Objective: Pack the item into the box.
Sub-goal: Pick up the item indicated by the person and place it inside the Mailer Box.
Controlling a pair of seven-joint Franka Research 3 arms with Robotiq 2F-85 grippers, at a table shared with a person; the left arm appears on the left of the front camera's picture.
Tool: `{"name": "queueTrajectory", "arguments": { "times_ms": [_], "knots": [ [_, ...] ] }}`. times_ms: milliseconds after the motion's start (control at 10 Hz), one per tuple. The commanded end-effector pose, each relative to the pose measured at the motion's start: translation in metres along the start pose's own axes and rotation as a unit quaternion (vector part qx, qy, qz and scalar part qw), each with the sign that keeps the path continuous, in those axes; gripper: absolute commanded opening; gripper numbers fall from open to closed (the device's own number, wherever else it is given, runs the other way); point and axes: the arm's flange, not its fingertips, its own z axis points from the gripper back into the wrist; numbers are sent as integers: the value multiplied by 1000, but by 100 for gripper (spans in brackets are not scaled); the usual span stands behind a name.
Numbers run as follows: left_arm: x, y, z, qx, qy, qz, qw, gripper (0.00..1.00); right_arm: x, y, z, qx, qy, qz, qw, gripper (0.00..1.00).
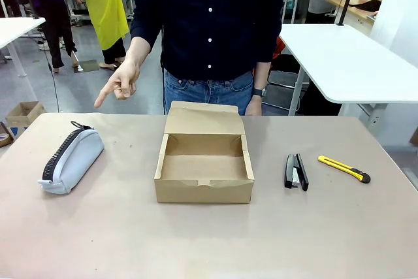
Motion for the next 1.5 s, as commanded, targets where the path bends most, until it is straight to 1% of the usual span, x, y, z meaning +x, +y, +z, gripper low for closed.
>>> {"name": "queueTrajectory", "arguments": {
  "times_ms": [0, 100, 200, 300, 400, 500, 600, 700, 800, 900, 1000, 1100, 1200, 1300, 1400],
  "knots": [
    [0, 0, 0, 0, 0, 0, 1000, 100, 2, 0, -1, 12, -8, 13, 1000, 100],
    [10, -18, -26, 24, 55, -1, 998, 100, 2, 0, -1, 12, -8, 13, 1000, 100],
    [20, -34, -62, 101, 95, 4, 990, 100, 2, 0, -1, 12, -8, 13, 1000, 100],
    [29, -44, -100, 179, 146, 33, 972, 100, 2, 0, -1, 12, -8, 13, 1000, 100],
    [36, -50, -140, 235, 188, 17, 953, 100, 2, 0, -1, 12, -8, 13, 1000, 100],
    [37, -55, -168, 270, 202, -14, 941, 100, 2, 0, -1, 12, -8, 13, 1000, 100],
    [37, -61, -189, 290, 212, -38, 933, 100, 2, 0, -1, 12, -8, 13, 1000, 100],
    [38, -67, -204, 305, 235, -58, 921, 100, 2, 0, -1, 12, -8, 13, 1000, 100],
    [43, -72, -214, 348, 245, -79, 901, 100, 2, 0, -1, 12, -8, 13, 1000, 100],
    [46, -76, -218, 393, 276, -113, 870, 100, 2, 0, -1, 12, -8, 13, 1000, 100],
    [47, -82, -218, 435, 310, -167, 829, 100, 2, 0, -1, 12, -8, 13, 1000, 100],
    [45, -88, -219, 479, 315, -196, 795, 100, 2, 0, -1, 12, -8, 13, 1000, 100],
    [40, -89, -222, 507, 341, -211, 763, 100, 2, 0, -1, 12, -8, 13, 1000, 100],
    [35, -91, -230, 514, 333, -224, 758, 100, 2, 0, -1, 12, -8, 13, 1000, 100],
    [45, -81, -220, 474, 332, -194, 792, 100, 2, 0, -1, 12, -8, 13, 1000, 100]
  ]
}}
